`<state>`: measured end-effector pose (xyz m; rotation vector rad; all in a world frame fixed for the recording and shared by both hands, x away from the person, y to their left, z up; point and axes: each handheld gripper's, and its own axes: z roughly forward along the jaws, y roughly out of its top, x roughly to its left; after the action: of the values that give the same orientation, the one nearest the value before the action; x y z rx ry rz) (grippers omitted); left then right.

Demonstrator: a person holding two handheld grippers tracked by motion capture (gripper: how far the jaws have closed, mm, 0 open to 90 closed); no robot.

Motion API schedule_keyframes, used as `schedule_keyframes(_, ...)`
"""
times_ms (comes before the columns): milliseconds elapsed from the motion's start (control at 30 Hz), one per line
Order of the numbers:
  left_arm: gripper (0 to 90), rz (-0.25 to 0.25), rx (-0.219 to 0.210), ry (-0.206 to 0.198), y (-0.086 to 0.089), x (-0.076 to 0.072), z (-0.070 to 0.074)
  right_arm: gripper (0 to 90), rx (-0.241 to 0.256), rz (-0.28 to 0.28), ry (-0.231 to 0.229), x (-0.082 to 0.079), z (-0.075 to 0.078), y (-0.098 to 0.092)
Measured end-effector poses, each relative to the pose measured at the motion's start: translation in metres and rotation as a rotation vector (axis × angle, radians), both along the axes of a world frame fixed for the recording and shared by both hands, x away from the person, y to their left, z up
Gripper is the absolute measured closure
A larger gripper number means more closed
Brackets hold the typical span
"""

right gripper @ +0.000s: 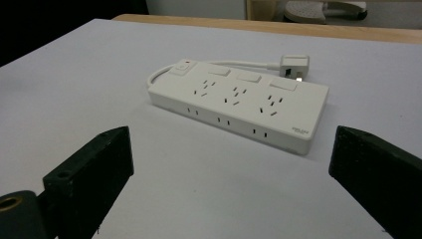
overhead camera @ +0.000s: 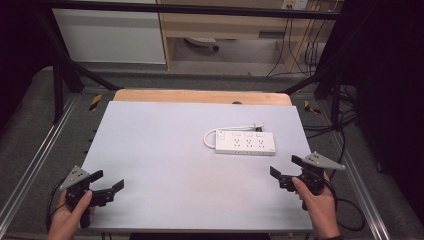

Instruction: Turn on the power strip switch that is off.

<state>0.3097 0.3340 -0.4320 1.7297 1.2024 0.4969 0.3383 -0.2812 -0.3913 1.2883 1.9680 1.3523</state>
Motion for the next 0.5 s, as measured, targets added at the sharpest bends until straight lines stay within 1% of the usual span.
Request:
schedule_keyframes(67, 6.9, 0.000, 0.000, 0.002, 0.000, 0.000, 0.000, 4.0, -0.007, -0.005, -0.004, 0.003, 0.003, -0.001)
schedule_keyframes(100, 6.9, 0.000, -0.002, 0.006, 0.000, 0.000, 0.000, 4.0, -0.010, -0.007, -0.011, 0.007, 0.007, -0.001)
schedule_keyframes(167, 6.9, 0.001, -0.002, 0.009, 0.000, 0.000, -0.001, 4.5, -0.013, -0.009, -0.014, 0.008, 0.008, -0.001)
schedule_keyframes(200, 6.9, 0.000, -0.001, 0.011, -0.001, 0.000, -0.001, 5.1, -0.011, -0.011, -0.023, 0.010, 0.010, -0.001)
schedule_keyframes(433, 6.9, -0.010, 0.006, 0.018, -0.001, 0.001, -0.002, 4.8, -0.022, -0.022, -0.027, 0.023, 0.023, -0.001)
schedule_keyframes(500, 6.9, -0.009, 0.007, 0.018, -0.001, 0.001, -0.002, 4.9, -0.026, -0.022, -0.028, 0.024, 0.024, -0.001)
